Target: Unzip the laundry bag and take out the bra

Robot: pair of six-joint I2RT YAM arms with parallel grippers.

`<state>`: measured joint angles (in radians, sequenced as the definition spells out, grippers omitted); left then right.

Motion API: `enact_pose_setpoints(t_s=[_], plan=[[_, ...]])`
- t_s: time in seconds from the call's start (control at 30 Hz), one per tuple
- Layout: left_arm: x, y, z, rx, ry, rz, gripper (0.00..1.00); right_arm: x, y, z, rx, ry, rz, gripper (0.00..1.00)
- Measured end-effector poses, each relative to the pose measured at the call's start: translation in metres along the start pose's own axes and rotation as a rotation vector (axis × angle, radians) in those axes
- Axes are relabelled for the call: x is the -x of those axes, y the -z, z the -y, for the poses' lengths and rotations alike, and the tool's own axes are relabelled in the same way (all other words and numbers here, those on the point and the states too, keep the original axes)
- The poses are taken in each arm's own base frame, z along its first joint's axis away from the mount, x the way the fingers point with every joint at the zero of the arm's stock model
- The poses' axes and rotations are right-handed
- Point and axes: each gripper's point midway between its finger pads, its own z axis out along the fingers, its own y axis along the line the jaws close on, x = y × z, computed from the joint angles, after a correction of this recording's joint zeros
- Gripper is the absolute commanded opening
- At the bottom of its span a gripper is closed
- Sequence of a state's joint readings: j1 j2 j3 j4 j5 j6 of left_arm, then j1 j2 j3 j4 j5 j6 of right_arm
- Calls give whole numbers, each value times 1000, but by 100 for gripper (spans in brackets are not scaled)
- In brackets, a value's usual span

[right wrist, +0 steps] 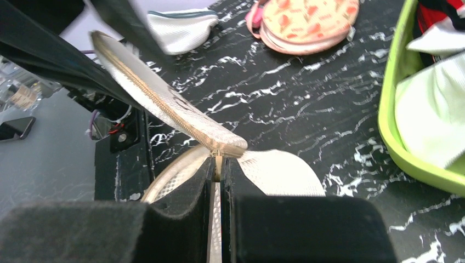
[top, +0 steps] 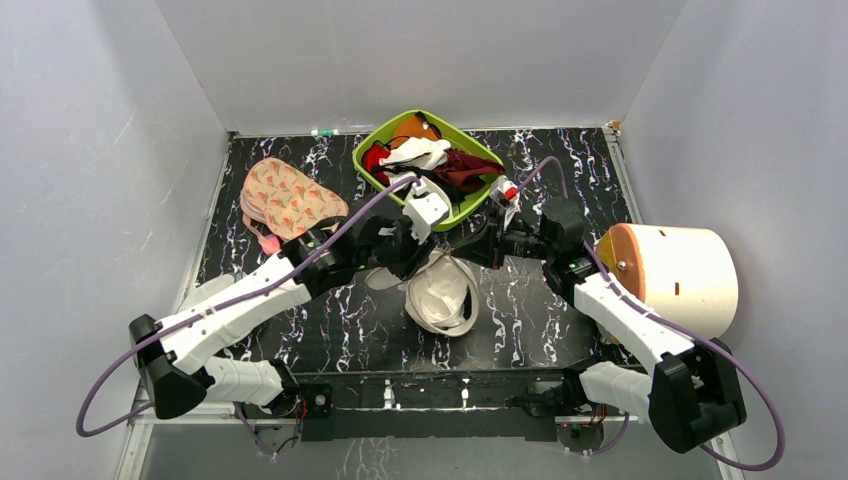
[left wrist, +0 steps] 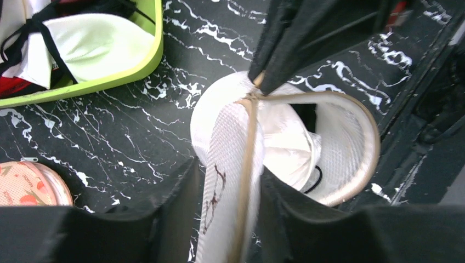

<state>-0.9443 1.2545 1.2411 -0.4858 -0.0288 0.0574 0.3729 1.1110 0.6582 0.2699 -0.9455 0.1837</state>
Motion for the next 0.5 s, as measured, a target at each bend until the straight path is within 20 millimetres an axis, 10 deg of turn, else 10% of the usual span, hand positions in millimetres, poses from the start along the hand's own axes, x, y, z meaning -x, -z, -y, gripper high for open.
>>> enact_pose_setpoints(t_s=[0.5], plan=[[-10,-14,3,-8,-42,-84,0,0,-7,-15,47,24,-3,0]])
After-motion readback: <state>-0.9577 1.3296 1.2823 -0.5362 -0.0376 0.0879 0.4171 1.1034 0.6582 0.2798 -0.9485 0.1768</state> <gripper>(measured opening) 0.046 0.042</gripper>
